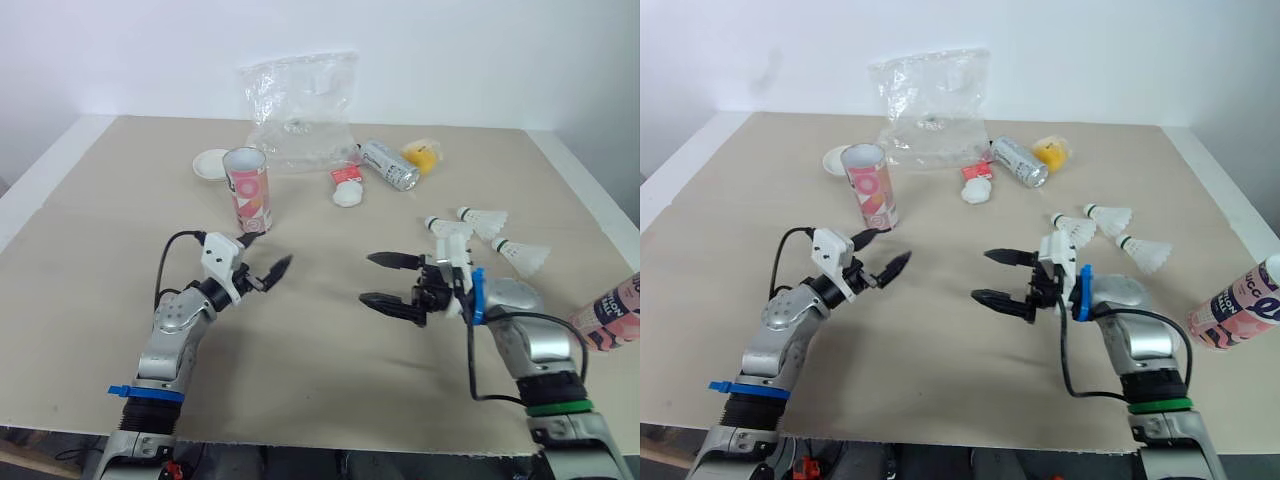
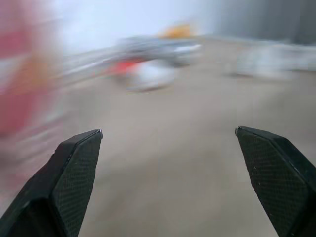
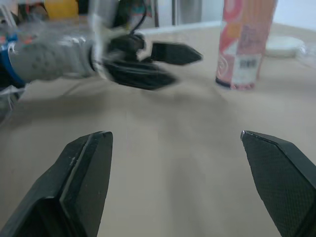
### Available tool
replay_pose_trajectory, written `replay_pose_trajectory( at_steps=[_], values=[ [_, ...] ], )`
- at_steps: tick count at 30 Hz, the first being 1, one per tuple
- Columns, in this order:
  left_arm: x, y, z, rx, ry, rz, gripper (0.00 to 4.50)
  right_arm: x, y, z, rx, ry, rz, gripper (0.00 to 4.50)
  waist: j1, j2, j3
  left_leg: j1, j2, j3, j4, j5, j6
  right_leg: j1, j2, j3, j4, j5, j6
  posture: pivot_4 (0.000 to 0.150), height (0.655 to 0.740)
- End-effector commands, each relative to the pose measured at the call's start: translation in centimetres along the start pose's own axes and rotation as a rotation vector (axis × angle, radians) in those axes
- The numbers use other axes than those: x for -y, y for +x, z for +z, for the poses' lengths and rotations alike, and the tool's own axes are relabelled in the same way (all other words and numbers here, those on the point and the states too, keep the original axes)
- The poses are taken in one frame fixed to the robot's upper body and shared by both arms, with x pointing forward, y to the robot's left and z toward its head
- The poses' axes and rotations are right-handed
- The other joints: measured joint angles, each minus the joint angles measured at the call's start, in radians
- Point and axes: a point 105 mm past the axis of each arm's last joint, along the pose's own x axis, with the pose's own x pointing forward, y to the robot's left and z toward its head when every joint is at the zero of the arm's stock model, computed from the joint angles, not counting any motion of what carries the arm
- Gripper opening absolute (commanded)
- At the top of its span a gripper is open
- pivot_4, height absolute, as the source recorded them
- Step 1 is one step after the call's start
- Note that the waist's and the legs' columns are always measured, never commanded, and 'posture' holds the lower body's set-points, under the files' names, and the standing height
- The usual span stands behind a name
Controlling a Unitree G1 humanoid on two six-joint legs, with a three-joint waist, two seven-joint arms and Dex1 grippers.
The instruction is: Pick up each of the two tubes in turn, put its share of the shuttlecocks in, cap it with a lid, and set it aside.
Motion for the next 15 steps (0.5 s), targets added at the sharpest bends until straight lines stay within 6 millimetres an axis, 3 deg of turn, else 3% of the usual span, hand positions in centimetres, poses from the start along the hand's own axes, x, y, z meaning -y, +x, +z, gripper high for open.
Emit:
replay_pose_trajectory(
  at_steps=[1,7,15],
  values=[
    [-1.9,0.1,-0.6,-0.048,0.021,0.160,4.50,0.9,0.8,0.8,0.011,-0.053,-0.020,4.44,0.001,0.000,0.000,0.000,0.000,0.000,0.000,0.000,0.000,0.000,0.000,0.000,0.000,0.000,0.000,0.150,0.7400],
    [-3.4,1.5,-1.1,-0.067,-0.024,0.269,4.50,1.9,1.6,0.9,0.022,-0.072,-0.068,4.44,0.002,0.000,0.000,0.000,0.000,-0.001,0.000,0.001,-0.002,0.000,0.000,-0.002,0.000,0.002,-0.001,0.150,0.7400],
    [-4.4,3.9,-0.6,-0.060,-0.044,0.276,4.50,2.4,2.1,1.6,0.054,-0.062,-0.093,4.44,0.002,0.000,0.000,0.000,0.000,-0.002,0.000,0.002,-0.002,0.000,0.001,-0.002,0.001,0.002,-0.001,0.150,0.7400]
  ],
)
